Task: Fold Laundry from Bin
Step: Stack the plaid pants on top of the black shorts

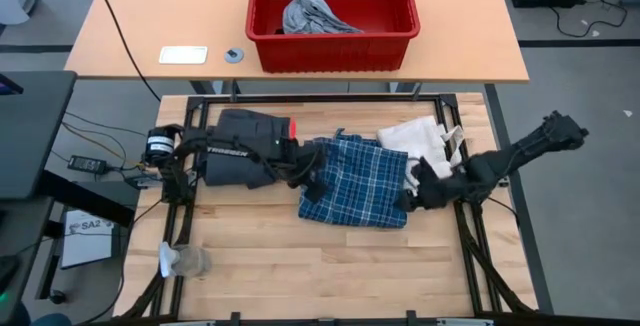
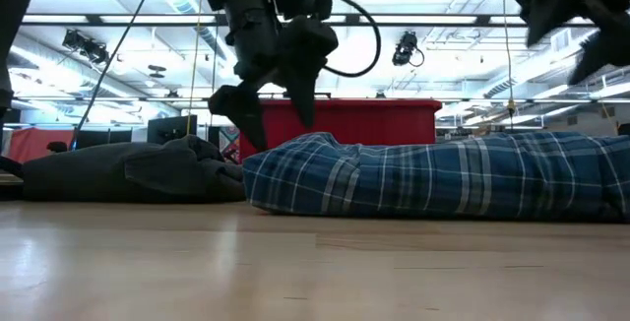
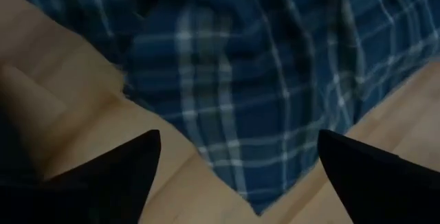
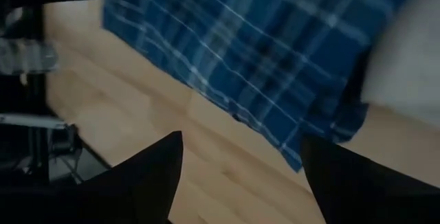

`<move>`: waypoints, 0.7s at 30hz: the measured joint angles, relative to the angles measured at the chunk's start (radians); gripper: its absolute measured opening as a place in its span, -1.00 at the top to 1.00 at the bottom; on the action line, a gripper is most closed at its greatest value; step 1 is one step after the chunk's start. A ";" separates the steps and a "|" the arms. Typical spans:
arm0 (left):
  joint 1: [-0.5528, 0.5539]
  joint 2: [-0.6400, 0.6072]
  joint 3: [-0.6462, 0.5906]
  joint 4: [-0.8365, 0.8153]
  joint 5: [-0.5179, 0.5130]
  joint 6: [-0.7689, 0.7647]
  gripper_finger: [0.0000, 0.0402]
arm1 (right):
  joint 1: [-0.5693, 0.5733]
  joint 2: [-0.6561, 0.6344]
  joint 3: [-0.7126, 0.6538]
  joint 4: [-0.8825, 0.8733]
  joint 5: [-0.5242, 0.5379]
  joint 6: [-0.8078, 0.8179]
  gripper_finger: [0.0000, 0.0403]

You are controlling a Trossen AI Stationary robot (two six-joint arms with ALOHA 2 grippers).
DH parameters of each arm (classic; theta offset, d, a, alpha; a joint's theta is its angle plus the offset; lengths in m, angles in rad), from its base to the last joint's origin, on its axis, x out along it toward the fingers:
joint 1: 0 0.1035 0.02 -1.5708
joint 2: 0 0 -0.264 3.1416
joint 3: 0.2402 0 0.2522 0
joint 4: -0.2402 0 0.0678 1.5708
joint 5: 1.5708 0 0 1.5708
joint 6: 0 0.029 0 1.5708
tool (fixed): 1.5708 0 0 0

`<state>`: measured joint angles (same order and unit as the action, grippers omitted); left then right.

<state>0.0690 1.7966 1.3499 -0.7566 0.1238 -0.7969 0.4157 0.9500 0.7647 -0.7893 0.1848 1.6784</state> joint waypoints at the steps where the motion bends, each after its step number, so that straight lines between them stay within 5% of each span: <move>1: -0.008 0.000 0.000 0.005 -0.002 -0.009 -0.97 | 0.026 0.006 -0.025 0.017 0.016 0.047 -0.48; 7: -0.039 0.000 -0.079 0.182 -0.031 -0.128 -0.99 | 0.132 0.041 -0.207 0.225 0.122 0.279 -0.59; 12: 0.003 0.001 -0.265 0.543 0.052 -0.272 -0.99 | 0.135 0.089 -0.353 0.453 0.210 0.389 -0.68; 21: 0.036 0.030 -0.440 0.889 0.051 -0.395 -0.99 | 0.046 0.254 -0.438 0.685 0.278 0.381 -0.69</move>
<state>0.1051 1.8265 0.9100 0.1326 0.1744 -1.1919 0.4615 1.2042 0.3264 -0.1042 0.4629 2.0590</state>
